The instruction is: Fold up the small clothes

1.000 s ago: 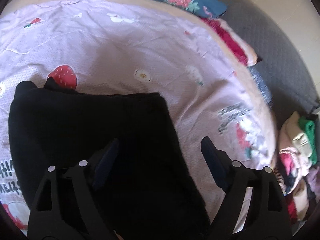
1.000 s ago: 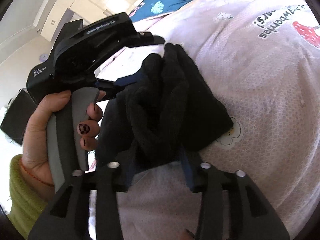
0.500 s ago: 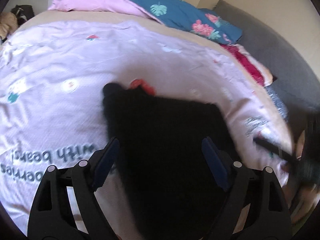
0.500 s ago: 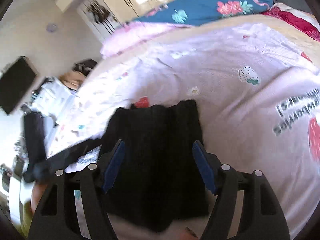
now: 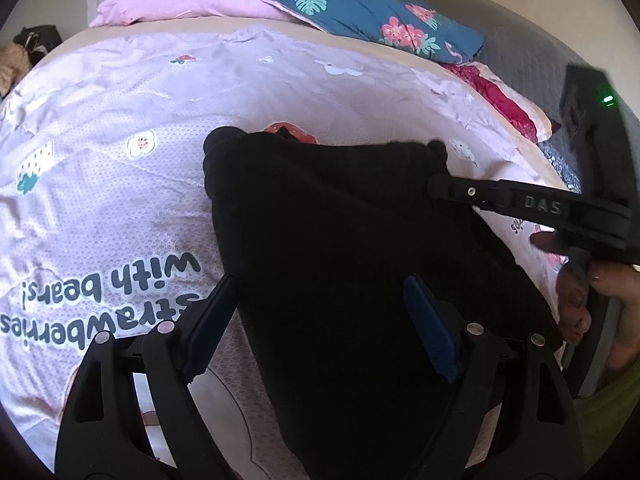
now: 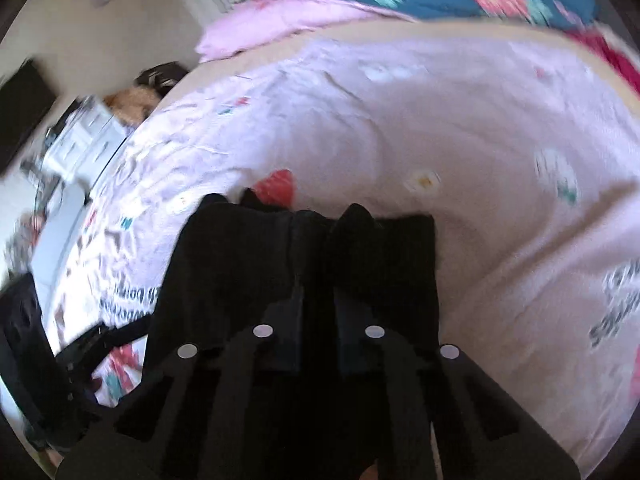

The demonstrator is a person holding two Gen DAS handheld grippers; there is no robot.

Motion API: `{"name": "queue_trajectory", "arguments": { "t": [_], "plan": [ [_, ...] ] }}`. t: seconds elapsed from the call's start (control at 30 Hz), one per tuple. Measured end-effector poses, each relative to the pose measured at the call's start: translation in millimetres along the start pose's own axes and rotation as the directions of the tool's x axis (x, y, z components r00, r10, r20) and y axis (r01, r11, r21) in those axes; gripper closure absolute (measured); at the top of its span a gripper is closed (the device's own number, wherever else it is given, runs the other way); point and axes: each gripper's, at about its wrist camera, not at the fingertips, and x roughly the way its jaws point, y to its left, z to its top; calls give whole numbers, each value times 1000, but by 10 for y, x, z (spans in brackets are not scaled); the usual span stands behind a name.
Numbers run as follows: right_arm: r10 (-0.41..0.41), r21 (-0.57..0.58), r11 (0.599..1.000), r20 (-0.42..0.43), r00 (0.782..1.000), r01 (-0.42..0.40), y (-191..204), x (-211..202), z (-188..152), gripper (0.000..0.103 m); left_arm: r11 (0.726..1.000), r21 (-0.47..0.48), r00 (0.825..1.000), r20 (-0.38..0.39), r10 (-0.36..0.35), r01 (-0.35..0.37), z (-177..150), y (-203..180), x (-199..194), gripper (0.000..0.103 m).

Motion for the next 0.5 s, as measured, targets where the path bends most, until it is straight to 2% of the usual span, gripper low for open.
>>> {"name": "queue_trajectory", "arguments": {
  "t": [0.13,0.2,0.33,0.5],
  "plan": [
    [36,-47,998,116,993,-31,10,-320,133,92,1000,15,1000,16,-12,12,33,-61,-61,25],
    [29,-45,999,129,991,-23,-68,-345,172,92,999,14,999,16,-34,34,50,-88,-78,25],
    [-29,-4,1000,77,997,29,-328,-153,114,92,999,43,1000,-14,-13,14,28,-172,14,25],
    [-35,65,997,34,999,32,-585,79,-111,90,998,56,999,-34,0,2,-18,-204,93,22]
  ]
}}
